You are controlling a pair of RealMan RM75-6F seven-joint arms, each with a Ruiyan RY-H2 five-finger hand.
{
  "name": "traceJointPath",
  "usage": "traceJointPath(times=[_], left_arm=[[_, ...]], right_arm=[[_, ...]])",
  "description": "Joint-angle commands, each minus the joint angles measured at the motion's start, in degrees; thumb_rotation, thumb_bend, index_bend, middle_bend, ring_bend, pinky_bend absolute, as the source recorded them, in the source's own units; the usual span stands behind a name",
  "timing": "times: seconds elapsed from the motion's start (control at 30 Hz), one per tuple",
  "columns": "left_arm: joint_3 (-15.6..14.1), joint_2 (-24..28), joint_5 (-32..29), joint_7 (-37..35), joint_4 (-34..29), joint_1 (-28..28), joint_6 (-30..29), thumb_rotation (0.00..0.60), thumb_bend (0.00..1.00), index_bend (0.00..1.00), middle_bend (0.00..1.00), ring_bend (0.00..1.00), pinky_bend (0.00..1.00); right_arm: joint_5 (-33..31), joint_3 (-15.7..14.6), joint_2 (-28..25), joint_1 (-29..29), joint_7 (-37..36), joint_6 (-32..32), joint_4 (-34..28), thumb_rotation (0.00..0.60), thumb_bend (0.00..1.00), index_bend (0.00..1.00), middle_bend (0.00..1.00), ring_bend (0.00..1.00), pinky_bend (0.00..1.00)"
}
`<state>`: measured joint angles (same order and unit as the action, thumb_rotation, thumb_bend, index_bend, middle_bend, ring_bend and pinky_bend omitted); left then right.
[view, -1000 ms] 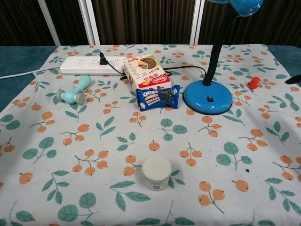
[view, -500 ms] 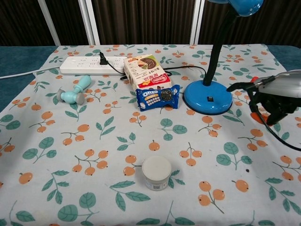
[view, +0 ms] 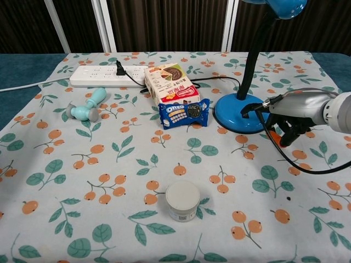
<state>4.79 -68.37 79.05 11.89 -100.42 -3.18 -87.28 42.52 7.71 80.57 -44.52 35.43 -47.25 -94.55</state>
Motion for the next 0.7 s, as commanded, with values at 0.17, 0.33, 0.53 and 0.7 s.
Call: traceJointPath(times=[0.17,0.33,0.53,0.7], left_arm=[[-0.03,0.03,0.07,-0.25,0.10,0.06,-0.06,0.600,0.47,0.14,0.04,0.03,0.05],[-0.01,0.01,0.03,-0.25,0.13,0.06,-0.06,0.600,0.47,0.14,0.04,0.03,0.05],[0.06,-0.03,-0.08,-0.21,0.17,0.09,-0.13,0.600,0.47,0.14,0.04,0.03,0.05],[0.15,-0.11,-0.01,-0.01,0.27,0.10,-0.37,0.600,0.47,0.14,0.04,0.03,0.05]], right_arm=[[-4.59,-0.80,1.22,-2.49,2.10,-1.10,0.80,0.600,0.71,0.00,0.65,0.74,0.85],[-5.89,-1.27,1.24,-3.26,2.35,-1.49,1.23,0.600,0.70,0.00,0.65,0.74,0.88],[-6.88,-1.58,1.13,-3.76,1.77,-2.02,1.71,0.600,0.71,0.00,0.65,0.74,0.90],[-7.53,-1.98,0.90,-4.17,1.44,-2.07,2.02,0.600,0.71,0.00,0.65,0.74,0.92]])
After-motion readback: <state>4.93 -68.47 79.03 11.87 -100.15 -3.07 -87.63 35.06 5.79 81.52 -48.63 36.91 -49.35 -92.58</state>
